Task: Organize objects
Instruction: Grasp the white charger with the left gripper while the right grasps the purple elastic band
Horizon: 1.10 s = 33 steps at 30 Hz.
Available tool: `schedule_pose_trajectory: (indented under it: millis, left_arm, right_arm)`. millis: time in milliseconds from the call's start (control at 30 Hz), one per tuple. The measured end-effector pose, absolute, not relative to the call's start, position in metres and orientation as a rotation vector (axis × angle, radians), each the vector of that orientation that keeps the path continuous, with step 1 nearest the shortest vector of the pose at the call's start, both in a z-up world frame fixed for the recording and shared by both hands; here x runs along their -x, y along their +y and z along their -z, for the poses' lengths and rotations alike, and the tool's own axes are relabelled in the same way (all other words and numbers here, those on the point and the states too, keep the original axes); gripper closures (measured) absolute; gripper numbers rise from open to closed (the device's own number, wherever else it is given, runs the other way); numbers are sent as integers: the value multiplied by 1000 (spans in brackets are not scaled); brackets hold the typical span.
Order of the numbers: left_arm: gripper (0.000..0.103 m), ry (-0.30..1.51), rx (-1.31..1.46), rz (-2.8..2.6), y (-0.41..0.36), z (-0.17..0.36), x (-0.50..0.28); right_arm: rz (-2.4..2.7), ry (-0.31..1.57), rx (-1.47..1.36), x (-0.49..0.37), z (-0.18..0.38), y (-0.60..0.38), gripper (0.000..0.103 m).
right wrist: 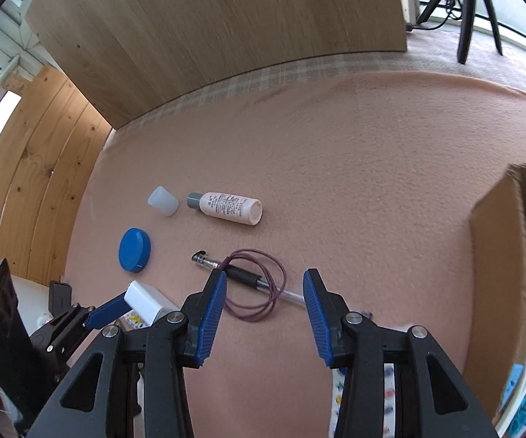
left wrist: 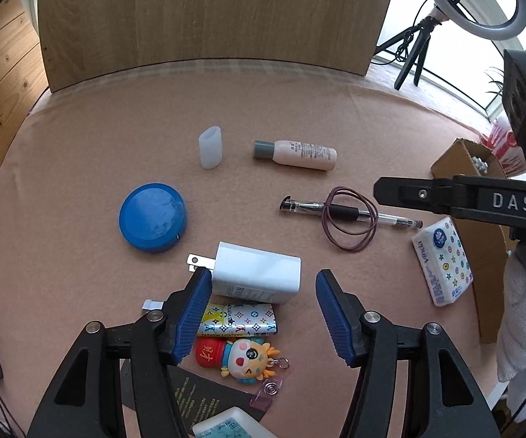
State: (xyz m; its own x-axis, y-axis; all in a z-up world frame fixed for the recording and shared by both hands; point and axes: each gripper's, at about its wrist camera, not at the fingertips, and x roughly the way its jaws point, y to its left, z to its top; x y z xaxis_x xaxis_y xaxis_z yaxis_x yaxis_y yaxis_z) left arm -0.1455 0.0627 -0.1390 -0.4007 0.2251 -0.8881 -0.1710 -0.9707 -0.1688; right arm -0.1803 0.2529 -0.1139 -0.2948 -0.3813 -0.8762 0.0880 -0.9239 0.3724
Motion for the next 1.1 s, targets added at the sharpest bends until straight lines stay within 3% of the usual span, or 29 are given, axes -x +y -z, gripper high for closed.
schedule_pose_trajectory:
  millis: [333, 667, 1100]
  left_arm:
    - [40, -99, 1589, -2457, 58, 148, 162]
    - [45, -117, 1585, -2446, 60, 153, 171]
    - [49, -158, 1559, -2458, 51, 148, 168]
  right_arm:
    - [2262, -287, -1711, 195, 134, 239, 64]
    - [2213, -376, -1706, 195, 137, 246, 95]
    - [2255, -475, -1605, 176, 116, 256, 100]
